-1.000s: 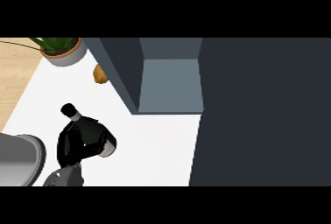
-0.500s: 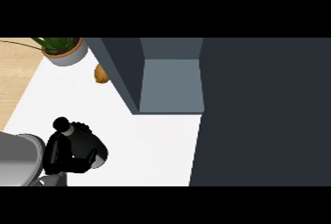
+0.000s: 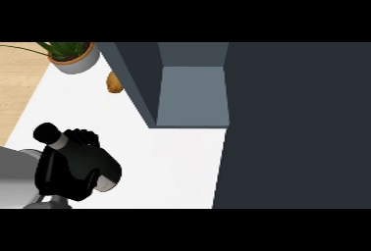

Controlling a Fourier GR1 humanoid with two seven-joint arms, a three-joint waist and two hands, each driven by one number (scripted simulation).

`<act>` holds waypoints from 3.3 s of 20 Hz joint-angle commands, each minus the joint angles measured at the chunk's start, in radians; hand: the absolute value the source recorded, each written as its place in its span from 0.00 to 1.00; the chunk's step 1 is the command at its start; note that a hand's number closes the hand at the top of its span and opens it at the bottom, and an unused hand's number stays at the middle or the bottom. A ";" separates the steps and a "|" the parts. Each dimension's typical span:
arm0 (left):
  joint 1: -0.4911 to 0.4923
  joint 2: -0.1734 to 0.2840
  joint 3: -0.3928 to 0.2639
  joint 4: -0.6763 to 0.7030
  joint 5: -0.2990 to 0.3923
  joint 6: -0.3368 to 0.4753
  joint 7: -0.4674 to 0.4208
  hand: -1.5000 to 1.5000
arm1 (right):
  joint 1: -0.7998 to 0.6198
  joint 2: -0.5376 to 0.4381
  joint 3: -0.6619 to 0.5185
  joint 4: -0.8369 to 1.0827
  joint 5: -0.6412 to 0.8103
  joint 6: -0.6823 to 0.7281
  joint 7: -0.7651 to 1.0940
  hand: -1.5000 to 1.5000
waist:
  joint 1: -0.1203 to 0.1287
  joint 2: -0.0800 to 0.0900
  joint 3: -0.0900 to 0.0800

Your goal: Pick up the wine, place it into the cabinet and close the cabinet

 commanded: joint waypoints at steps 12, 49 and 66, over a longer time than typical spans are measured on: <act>-0.090 -0.149 -0.229 -0.336 -0.107 0.206 0.395 1.00 | -0.025 0.048 0.094 -0.110 0.033 -0.052 0.102 0.00 | -0.008 0.002 -0.001; -0.644 -0.181 -0.505 0.002 -0.017 0.828 0.431 1.00 | 0.035 -0.003 -0.014 -0.145 -0.068 0.023 0.070 0.00 | -0.018 0.004 -0.001; -0.547 -0.181 -0.553 0.199 -0.008 0.840 0.162 1.00 | 0.079 -0.001 -0.061 -0.095 -0.122 0.057 -0.010 0.00 | -0.015 0.004 0.000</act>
